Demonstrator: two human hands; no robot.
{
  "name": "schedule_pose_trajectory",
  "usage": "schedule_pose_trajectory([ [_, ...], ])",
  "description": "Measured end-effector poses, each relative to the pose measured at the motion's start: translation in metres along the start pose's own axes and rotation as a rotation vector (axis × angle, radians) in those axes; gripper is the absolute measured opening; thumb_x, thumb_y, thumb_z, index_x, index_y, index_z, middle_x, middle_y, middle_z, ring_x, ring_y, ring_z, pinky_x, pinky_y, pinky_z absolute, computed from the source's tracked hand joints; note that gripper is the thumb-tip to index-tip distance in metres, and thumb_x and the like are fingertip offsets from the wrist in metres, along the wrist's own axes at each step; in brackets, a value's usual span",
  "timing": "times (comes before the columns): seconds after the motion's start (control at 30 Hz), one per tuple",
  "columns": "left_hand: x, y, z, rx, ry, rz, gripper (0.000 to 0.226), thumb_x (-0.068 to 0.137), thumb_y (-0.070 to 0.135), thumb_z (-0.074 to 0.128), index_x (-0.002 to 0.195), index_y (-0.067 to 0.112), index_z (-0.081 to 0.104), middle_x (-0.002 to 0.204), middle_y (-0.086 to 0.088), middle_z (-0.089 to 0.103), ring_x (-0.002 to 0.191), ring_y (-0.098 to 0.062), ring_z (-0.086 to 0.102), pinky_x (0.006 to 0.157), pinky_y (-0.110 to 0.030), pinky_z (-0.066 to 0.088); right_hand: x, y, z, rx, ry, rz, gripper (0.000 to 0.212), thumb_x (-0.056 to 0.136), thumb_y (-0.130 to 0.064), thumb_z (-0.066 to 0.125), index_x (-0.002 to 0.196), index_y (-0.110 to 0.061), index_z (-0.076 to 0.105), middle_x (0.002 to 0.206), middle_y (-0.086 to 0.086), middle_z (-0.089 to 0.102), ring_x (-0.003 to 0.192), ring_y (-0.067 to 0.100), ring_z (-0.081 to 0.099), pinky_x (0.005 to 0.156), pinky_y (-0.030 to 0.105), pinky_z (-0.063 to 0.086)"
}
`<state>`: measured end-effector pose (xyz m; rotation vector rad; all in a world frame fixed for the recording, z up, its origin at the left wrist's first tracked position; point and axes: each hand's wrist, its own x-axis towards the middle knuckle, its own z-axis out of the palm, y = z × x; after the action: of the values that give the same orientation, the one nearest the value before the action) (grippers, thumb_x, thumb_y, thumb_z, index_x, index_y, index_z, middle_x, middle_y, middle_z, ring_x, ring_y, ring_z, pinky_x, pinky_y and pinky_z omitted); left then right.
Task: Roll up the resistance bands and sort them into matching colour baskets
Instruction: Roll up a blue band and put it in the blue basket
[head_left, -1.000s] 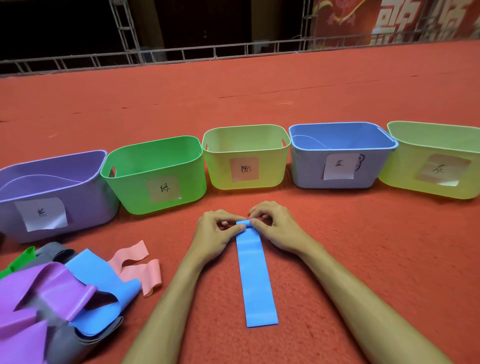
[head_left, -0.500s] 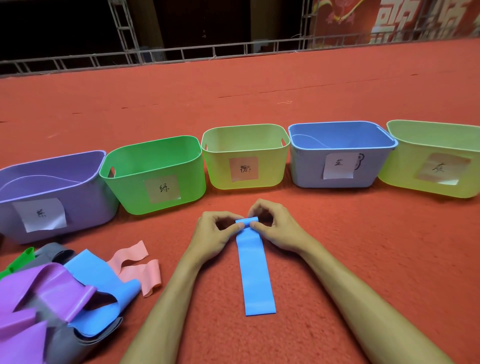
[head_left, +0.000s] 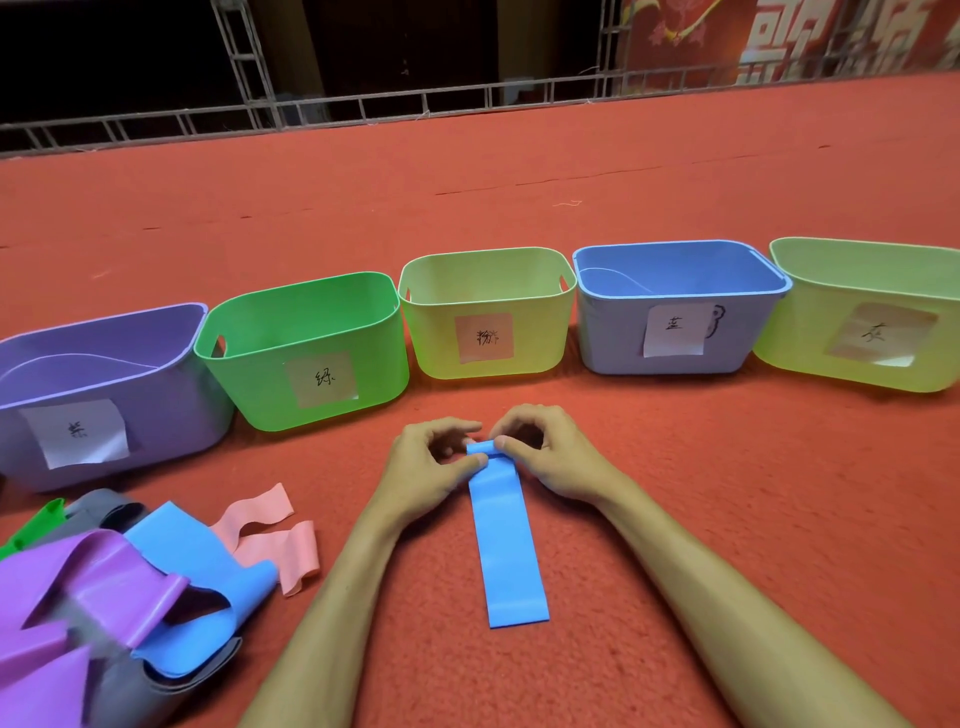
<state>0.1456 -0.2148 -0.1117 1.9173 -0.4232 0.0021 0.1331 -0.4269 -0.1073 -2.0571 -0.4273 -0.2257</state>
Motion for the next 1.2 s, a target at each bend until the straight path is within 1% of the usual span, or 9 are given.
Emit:
schedule_pose_trajectory([
  [0.2, -0.0005, 0.0002, -0.0007, 0.023, -0.044, 0.036, 0.013, 0.090, 0.032, 0.076, 0.095, 0.023, 0.083, 0.091, 0.005, 0.080, 0.090, -0.023, 0.074, 0.083, -0.042, 0.056, -0.0005, 0.0016, 0.0039, 0.073, -0.007, -0.041, 0.006, 0.092, -0.011, 0.071, 0.093, -0.015, 0.075, 0.091, -0.003, 0.074, 0.086, 0.018, 0.070, 0.081, 0.041, 0.057],
  [0.37, -0.0020, 0.0031, -0.0001, -0.060, -0.010, 0.050, 0.010, 0.091, 0.011, 0.078, 0.093, 0.020, 0.083, 0.087, 0.001, 0.080, 0.076, -0.008, 0.066, 0.073, -0.031, 0.052, 0.0010, 0.0018, 0.0050, 0.079, -0.007, 0.001, 0.013, 0.092, -0.022, 0.064, 0.100, -0.018, 0.074, 0.093, -0.006, 0.076, 0.090, 0.014, 0.070, 0.084, 0.034, 0.055],
  [0.47, -0.0021, 0.0023, 0.0004, -0.060, 0.016, 0.049, 0.014, 0.088, 0.008, 0.080, 0.094, 0.020, 0.084, 0.082, 0.002, 0.077, 0.069, -0.003, 0.056, 0.067, -0.023, 0.043, 0.0010, 0.0035, 0.0043, -0.013, -0.021, 0.035, 0.018, 0.095, -0.028, 0.059, 0.097, -0.024, 0.076, 0.087, -0.017, 0.073, 0.086, 0.005, 0.063, 0.078, 0.028, 0.046],
  [0.57, -0.0020, 0.0028, -0.0008, -0.049, 0.024, 0.042, 0.016, 0.085, 0.007, 0.083, 0.096, 0.019, 0.083, 0.084, 0.006, 0.077, 0.069, -0.001, 0.057, 0.069, -0.021, 0.044, 0.0011, 0.0046, 0.0034, -0.017, -0.039, 0.043, 0.016, 0.096, -0.021, 0.063, 0.094, -0.025, 0.078, 0.084, -0.018, 0.073, 0.081, 0.001, 0.062, 0.076, 0.024, 0.045],
  [0.67, -0.0014, 0.0022, -0.0020, -0.051, 0.010, 0.024, 0.022, 0.080, 0.011, 0.087, 0.100, 0.019, 0.080, 0.080, 0.006, 0.073, 0.069, -0.003, 0.053, 0.071, -0.025, 0.045, 0.0017, 0.0029, 0.0025, 0.071, -0.051, 0.033, 0.014, 0.095, -0.015, 0.066, 0.095, -0.020, 0.079, 0.087, -0.009, 0.077, 0.081, 0.003, 0.067, 0.077, 0.026, 0.052],
  [0.83, 0.0007, 0.0018, -0.0009, -0.053, -0.020, 0.013, 0.030, 0.078, 0.046, 0.077, 0.097, 0.023, 0.079, 0.087, -0.003, 0.076, 0.078, -0.017, 0.064, 0.077, -0.036, 0.052, 0.0010, 0.0034, 0.0029, 0.163, -0.026, 0.019, 0.010, 0.093, -0.011, 0.070, 0.097, -0.014, 0.078, 0.091, 0.001, 0.078, 0.085, 0.011, 0.070, 0.081, 0.037, 0.056],
  [0.93, 0.0018, -0.0005, -0.0010, 0.012, -0.048, 0.025, 0.017, 0.089, 0.036, 0.068, 0.091, 0.024, 0.080, 0.090, 0.002, 0.078, 0.087, -0.017, 0.071, 0.085, -0.046, 0.055, 0.0012, 0.0040, 0.0034, 0.194, 0.004, 0.024, 0.008, 0.093, -0.010, 0.070, 0.097, -0.012, 0.077, 0.091, 0.004, 0.078, 0.085, 0.012, 0.069, 0.081, 0.037, 0.056],
  [1.03, 0.0006, 0.0005, -0.0018, -0.003, -0.053, 0.033, 0.013, 0.093, 0.027, 0.069, 0.091, 0.020, 0.080, 0.089, 0.000, 0.079, 0.084, -0.012, 0.069, 0.083, -0.044, 0.055, 0.0002, 0.0034, 0.0038, 0.200, -0.007, 0.019, 0.007, 0.093, -0.007, 0.071, 0.097, -0.010, 0.076, 0.090, 0.005, 0.077, 0.082, 0.009, 0.067, 0.078, 0.030, 0.055],
  [1.2, 0.0001, 0.0010, -0.0025, -0.028, -0.044, 0.058, 0.008, 0.096, 0.015, 0.072, 0.095, 0.016, 0.080, 0.092, -0.004, 0.079, 0.085, -0.014, 0.068, 0.082, -0.046, 0.054, 0.0022, 0.0026, 0.0034, 0.191, 0.001, 0.088, 0.015, 0.092, -0.024, 0.064, 0.096, -0.018, 0.077, 0.093, -0.001, 0.077, 0.089, 0.015, 0.069, 0.088, 0.042, 0.054],
])
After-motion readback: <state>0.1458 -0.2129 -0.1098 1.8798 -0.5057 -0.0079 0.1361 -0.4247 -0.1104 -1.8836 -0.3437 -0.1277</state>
